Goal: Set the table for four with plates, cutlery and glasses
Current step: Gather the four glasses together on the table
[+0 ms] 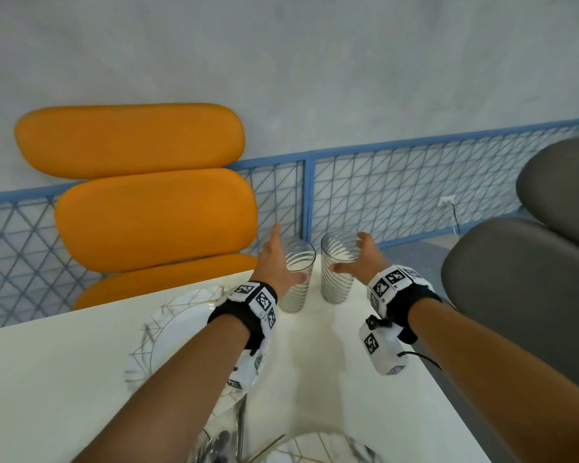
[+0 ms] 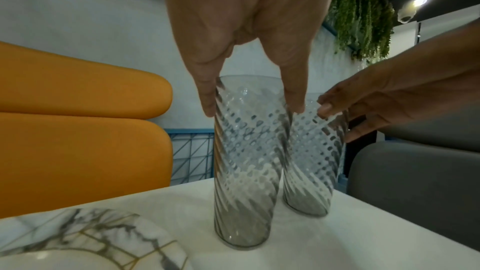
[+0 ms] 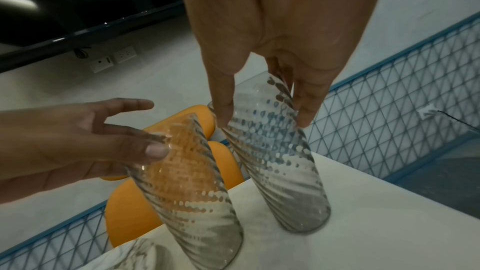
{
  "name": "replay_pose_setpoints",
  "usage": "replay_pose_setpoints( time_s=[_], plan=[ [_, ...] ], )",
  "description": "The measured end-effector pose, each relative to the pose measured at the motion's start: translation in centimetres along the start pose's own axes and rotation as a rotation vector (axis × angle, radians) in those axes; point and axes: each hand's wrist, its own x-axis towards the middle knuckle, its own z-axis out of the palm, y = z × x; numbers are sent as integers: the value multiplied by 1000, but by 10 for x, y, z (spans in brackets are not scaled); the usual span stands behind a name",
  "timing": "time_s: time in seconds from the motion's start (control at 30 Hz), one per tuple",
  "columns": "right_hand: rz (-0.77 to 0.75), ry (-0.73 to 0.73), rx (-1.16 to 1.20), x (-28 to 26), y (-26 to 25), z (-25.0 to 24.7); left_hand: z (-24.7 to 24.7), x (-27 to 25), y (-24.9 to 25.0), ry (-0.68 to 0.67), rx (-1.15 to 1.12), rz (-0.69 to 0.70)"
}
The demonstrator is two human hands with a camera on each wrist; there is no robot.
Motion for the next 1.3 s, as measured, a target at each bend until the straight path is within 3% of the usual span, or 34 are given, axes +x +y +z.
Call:
replay_pose_setpoints(
  time_s=[0.17, 0.3, 0.67, 0.83, 0.93, 1.03, 1.17, 1.3],
  plan=[
    [-10, 61, 45, 10, 11, 8, 5, 4, -11, 92, 9, -44],
    [-21, 112, 52, 13, 14, 12, 9, 7, -16, 92, 28, -97],
    [9, 61, 70, 16, 11, 16, 23, 19, -11, 94, -43, -117],
    [17, 83, 69, -9, 12, 9, 0, -1, -15, 30, -32, -114],
    [-67, 59, -13, -45, 7, 8, -32, -28, -15, -15, 26, -111],
    [-197, -36, -108, -90, 7, 16, -70, -73, -14, -80, 77, -52],
    [-306, -274, -210, -157, 3, 35, -119, -143, -24, -140, 104, -48],
    [-420, -519, -219, -219, 2, 61, -157, -213, -55, -81, 95, -109]
  ],
)
